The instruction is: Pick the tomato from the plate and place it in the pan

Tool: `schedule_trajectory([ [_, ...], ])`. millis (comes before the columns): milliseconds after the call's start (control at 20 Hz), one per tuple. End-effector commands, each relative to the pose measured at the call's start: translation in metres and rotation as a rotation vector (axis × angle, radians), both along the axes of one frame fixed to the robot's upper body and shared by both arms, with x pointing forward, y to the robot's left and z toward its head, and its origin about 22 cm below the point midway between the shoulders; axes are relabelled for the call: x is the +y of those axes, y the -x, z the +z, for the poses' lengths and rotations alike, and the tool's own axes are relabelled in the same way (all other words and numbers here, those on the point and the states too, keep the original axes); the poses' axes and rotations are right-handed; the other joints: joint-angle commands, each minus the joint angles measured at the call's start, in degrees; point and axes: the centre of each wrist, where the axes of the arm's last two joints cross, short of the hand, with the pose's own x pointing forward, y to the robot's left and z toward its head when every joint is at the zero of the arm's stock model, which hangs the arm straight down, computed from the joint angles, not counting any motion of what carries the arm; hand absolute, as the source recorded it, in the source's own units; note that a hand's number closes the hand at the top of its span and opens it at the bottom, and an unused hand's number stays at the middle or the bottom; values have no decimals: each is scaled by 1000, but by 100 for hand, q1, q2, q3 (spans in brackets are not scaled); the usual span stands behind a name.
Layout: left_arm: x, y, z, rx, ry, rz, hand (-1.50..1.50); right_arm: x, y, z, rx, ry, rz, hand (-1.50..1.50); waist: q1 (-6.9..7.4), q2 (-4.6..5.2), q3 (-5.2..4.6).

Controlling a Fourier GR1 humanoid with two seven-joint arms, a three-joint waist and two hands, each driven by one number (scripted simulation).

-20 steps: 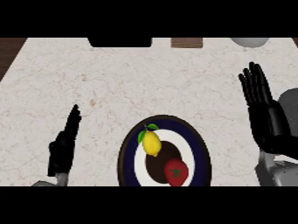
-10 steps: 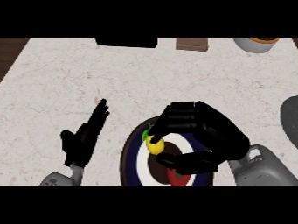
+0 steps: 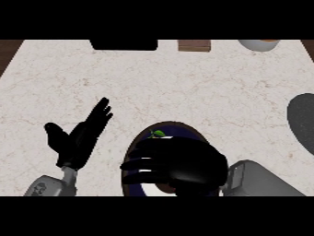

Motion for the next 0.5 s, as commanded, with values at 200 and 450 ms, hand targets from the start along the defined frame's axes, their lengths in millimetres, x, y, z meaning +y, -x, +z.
schedule_trajectory([
  [200, 12, 1, 0, 38, 12, 17, 0, 18, 29, 3, -421, 600, -110, -150, -186, -122, -23],
  [450, 8, 4, 4, 22, 18, 34, 0, 46, 76, -8, -514, 842, -195, -150, -155, -72, -7],
])
